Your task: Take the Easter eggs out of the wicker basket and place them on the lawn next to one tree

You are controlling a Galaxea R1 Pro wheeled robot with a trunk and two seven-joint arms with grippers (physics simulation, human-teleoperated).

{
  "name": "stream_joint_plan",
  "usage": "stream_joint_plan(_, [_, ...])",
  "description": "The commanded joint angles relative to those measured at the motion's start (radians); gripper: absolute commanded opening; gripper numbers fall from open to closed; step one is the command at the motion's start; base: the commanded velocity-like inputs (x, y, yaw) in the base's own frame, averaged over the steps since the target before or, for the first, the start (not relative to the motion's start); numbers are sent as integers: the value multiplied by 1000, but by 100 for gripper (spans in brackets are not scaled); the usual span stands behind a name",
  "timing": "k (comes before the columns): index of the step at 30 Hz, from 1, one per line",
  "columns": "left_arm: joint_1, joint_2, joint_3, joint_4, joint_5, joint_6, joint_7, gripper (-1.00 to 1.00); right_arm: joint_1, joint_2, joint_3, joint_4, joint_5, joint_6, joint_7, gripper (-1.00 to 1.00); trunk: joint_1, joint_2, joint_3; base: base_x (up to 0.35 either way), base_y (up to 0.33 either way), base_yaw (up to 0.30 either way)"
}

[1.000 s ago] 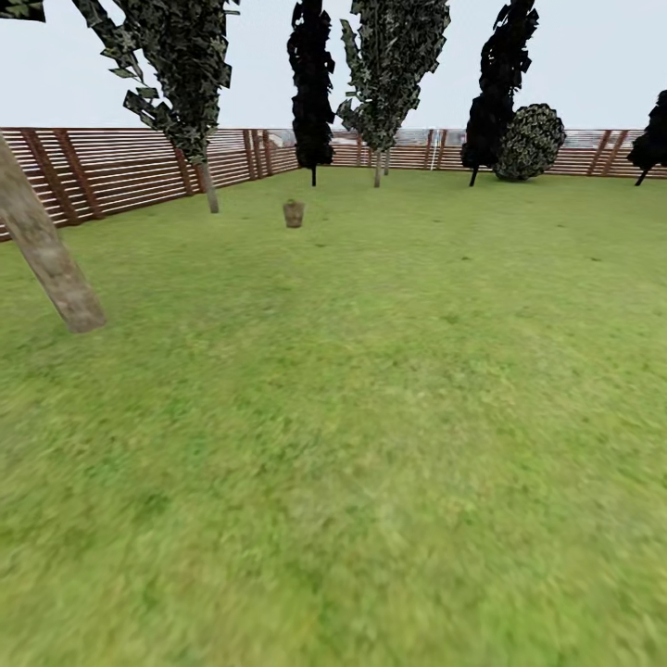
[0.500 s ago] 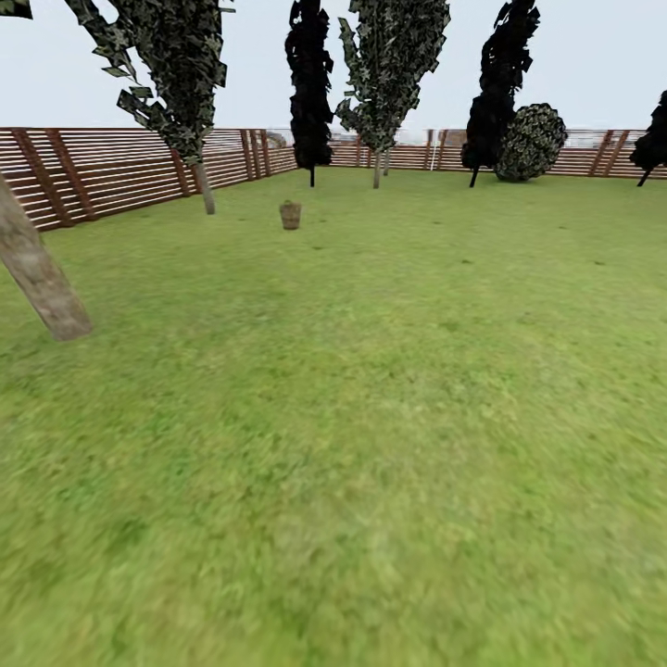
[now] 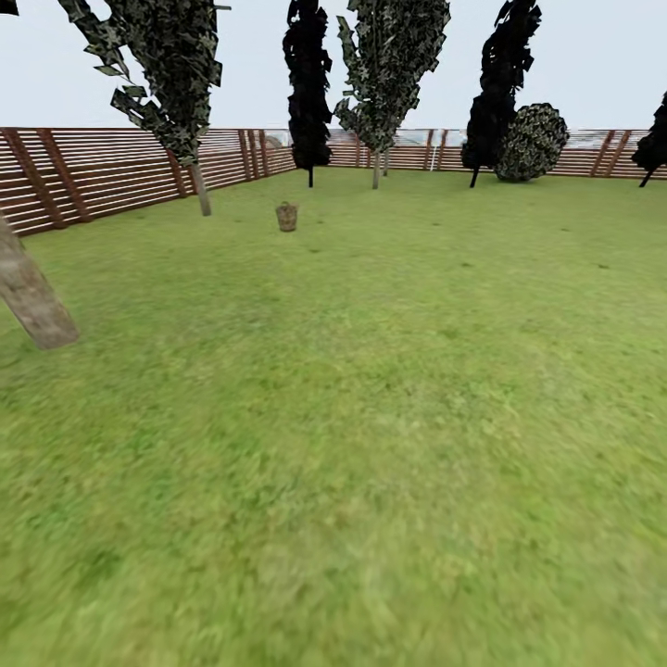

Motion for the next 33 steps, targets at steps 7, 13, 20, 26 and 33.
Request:
stream_joint_plan(7, [-1,0,3,2,4,2,0,100,-1,0,4,2,9,-2,-6,100,1,0,-1,323,-98,0])
stream_joint_plan(13, [-1,0,3,2,4,2,0,100,-1,0,4,1,9,-2,-5,100,1,0,-1,324,-94,0])
stream_joint_plan(20, [-1,0,3,2,3,2,0,100,-1,0,4,1,9,-2,-5,100,1,0,-1,324,-94,0])
stream_joint_plan(26, [-1,0,3,2,4,2,-1,100,-1,1,4,1,9,-2,-5,100,1,0,-1,324,-94,0])
stream_joint_plan(33, [-1,0,3,2,3,2,0,100,-1,0,4,2,9,-2,-5,100,1,0,-1,324,-94,0])
